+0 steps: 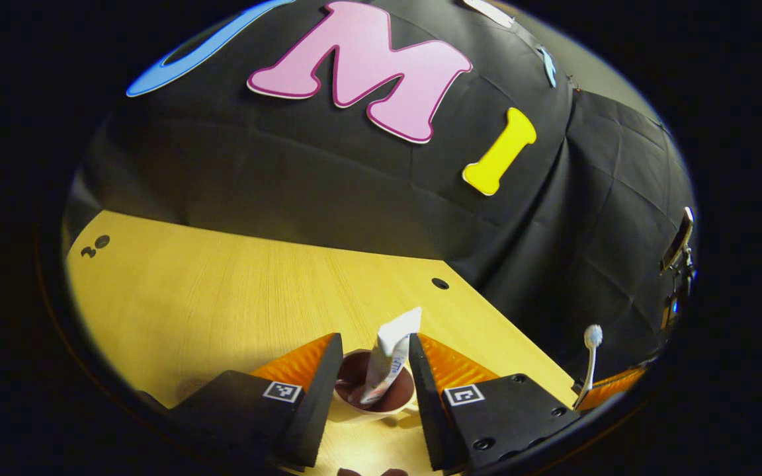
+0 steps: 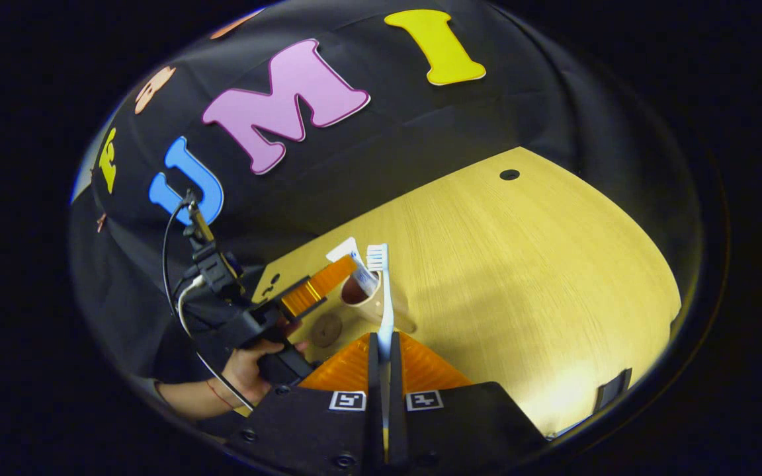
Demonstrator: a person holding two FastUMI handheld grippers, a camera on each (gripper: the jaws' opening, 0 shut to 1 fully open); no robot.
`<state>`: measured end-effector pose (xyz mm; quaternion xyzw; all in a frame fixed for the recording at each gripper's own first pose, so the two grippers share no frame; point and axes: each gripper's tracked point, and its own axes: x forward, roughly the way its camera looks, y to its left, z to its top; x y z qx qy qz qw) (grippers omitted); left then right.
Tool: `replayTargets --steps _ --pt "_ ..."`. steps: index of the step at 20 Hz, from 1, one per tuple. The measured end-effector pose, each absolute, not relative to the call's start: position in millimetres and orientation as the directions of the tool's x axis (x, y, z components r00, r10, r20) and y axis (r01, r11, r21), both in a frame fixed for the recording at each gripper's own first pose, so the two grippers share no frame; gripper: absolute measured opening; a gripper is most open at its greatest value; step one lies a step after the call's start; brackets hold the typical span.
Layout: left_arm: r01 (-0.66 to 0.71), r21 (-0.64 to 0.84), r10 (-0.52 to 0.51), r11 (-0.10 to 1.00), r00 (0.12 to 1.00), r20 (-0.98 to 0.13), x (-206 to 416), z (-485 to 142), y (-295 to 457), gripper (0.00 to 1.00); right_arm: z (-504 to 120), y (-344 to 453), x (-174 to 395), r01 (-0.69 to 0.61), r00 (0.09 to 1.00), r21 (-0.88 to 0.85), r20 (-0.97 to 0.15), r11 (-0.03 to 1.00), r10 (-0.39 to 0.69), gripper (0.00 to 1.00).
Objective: Put the toothbrush and toothpaste on the desktop into the cup, then pick up the cup and place it on the coaster on the desktop.
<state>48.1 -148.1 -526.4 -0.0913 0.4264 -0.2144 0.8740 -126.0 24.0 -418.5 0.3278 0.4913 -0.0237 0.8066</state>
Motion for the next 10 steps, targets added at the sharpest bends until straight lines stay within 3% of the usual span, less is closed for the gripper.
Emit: replayTargets --steps 10 --pt "0.298 -0.367 -0.473 0.881 0.56 -0.68 12 -455 -113 0.67 -434 39 -25 0.436 0.674 0.67 -0.685 0.601 0.275 0.07"
